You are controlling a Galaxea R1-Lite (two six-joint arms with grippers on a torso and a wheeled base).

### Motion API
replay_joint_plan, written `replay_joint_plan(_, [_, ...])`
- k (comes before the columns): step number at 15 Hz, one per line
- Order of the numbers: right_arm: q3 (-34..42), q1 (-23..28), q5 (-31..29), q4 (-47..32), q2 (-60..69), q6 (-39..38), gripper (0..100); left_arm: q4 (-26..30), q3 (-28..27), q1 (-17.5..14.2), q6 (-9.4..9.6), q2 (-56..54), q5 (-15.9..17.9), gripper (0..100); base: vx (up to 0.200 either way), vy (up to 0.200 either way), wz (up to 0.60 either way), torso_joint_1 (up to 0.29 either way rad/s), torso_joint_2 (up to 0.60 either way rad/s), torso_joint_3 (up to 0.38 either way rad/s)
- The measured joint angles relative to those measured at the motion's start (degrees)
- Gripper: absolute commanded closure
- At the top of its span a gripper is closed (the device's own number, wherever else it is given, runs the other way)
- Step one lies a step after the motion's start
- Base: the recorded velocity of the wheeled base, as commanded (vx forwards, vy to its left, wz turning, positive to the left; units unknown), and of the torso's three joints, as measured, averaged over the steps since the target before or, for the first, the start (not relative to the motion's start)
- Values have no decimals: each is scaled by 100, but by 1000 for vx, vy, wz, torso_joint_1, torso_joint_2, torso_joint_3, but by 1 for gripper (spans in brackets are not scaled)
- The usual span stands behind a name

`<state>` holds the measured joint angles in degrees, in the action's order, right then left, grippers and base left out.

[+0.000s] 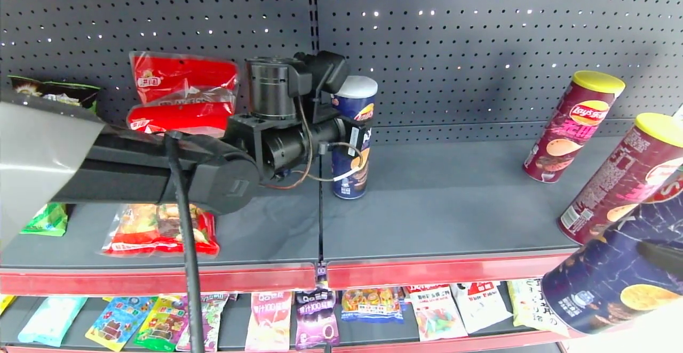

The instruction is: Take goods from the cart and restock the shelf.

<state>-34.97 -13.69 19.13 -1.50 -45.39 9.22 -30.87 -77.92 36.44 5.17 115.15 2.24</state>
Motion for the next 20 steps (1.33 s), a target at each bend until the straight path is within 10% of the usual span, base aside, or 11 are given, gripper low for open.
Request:
replay_joint_plan(3, [-2, 5, -2, 0, 0, 0, 100, 377, 446, -77, -39, -623, 1436, 100, 0, 0, 0, 0, 0, 0])
replay_joint_plan(12, [-11, 0, 5, -6, -6, -22, 100, 413, 758, -160, 396, -964, 3624, 100, 0, 0, 0, 0, 0, 0])
replay_joint_plan(15, [0, 0, 2, -9, -26, -35, 100, 405, 752, -312, 974, -761, 3873, 100, 0, 0, 0, 0, 0, 0])
replay_joint_plan(20, [2, 2, 2, -9, -54, -35, 100, 400, 741, -350, 1007, -575, 4080, 100, 0, 0, 0, 0, 0, 0])
